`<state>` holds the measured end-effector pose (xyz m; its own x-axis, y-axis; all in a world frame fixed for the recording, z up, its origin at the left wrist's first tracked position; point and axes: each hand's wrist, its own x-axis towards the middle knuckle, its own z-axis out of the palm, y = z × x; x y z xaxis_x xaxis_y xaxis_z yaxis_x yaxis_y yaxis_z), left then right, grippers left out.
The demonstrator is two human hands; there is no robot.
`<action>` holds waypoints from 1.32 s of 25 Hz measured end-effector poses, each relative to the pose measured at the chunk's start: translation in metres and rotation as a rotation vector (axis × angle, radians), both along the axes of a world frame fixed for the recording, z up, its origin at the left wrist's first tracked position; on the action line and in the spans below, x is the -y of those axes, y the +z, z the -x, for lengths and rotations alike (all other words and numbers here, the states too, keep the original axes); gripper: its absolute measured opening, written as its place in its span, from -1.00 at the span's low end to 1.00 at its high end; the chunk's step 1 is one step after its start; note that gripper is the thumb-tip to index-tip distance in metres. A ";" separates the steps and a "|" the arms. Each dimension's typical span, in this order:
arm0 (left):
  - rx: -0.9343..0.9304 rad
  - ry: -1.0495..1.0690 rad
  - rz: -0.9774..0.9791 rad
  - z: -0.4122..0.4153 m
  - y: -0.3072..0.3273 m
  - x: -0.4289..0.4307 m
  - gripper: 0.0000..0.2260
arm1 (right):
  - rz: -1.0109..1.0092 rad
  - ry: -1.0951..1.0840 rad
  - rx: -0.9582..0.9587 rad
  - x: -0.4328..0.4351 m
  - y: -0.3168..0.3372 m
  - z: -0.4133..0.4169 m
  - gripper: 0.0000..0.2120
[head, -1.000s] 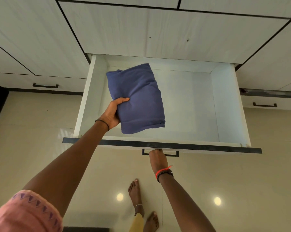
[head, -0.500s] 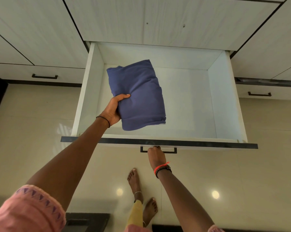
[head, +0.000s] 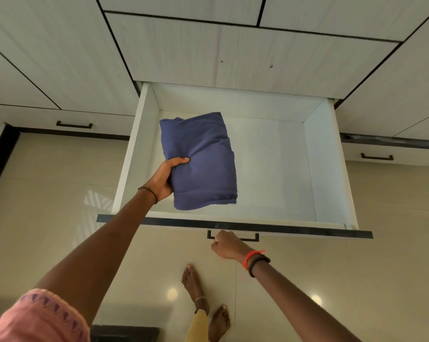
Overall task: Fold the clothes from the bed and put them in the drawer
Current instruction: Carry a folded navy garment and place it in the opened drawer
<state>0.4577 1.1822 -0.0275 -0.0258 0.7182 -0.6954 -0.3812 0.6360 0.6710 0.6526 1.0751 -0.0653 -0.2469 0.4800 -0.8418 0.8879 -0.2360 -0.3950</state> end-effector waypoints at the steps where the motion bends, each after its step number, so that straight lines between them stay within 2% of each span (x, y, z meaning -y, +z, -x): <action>1: 0.009 -0.005 -0.005 0.003 0.003 -0.003 -0.82 | 0.148 -0.072 -0.058 -0.015 0.013 -0.004 -0.79; 2: 0.020 -0.011 -0.010 0.007 0.008 -0.008 -0.77 | 0.261 -0.158 -0.103 -0.033 0.024 -0.010 -0.76; 4: 0.032 -0.038 -0.009 0.015 0.017 -0.021 -0.64 | 0.303 -0.312 -0.141 -0.075 0.037 -0.022 -0.75; 7: 0.035 -0.080 0.002 0.029 0.027 -0.042 -0.56 | 0.150 -0.586 -0.177 -0.132 0.037 -0.031 -0.80; 8: 0.043 -0.091 0.005 0.034 0.029 -0.049 -0.55 | 0.103 -0.682 -0.237 -0.148 0.033 -0.030 -0.77; 10: 0.049 -0.112 0.021 0.044 0.030 -0.062 -0.54 | 0.100 -0.810 -0.393 -0.171 0.027 -0.021 -0.56; 14: 0.070 -0.173 0.062 0.058 0.029 -0.083 -0.53 | 0.303 -1.001 -0.687 -0.201 0.023 0.015 -0.30; 18: 0.073 -0.298 0.129 0.071 0.015 -0.099 -0.50 | 0.474 -1.192 -0.928 -0.215 0.035 0.041 -0.25; 20: 0.068 -0.353 0.164 0.076 0.003 -0.104 -0.47 | 0.469 -1.215 -0.945 -0.223 0.039 0.044 -0.19; 22: 0.084 -0.368 0.210 0.079 -0.011 -0.107 -0.52 | 0.476 -1.186 -0.941 -0.229 0.037 0.045 -0.23; 26: 0.090 -0.349 0.286 0.079 -0.045 -0.111 -0.55 | 0.451 -1.071 -0.819 -0.233 0.006 0.047 -0.58; 29: 0.122 -0.271 0.309 0.079 -0.079 -0.116 -0.55 | 0.453 -1.058 -0.750 -0.245 -0.028 0.051 -0.55; 33: 0.083 -0.251 0.261 0.088 -0.114 -0.136 -0.41 | 0.432 -1.055 -0.698 -0.280 -0.068 0.065 -0.57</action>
<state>0.3694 1.3184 -0.1418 0.1931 0.4929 -0.8484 -0.2379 0.8624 0.4469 0.5876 1.3550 -0.1335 -0.3629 0.4351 -0.8240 -0.1513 -0.9001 -0.4086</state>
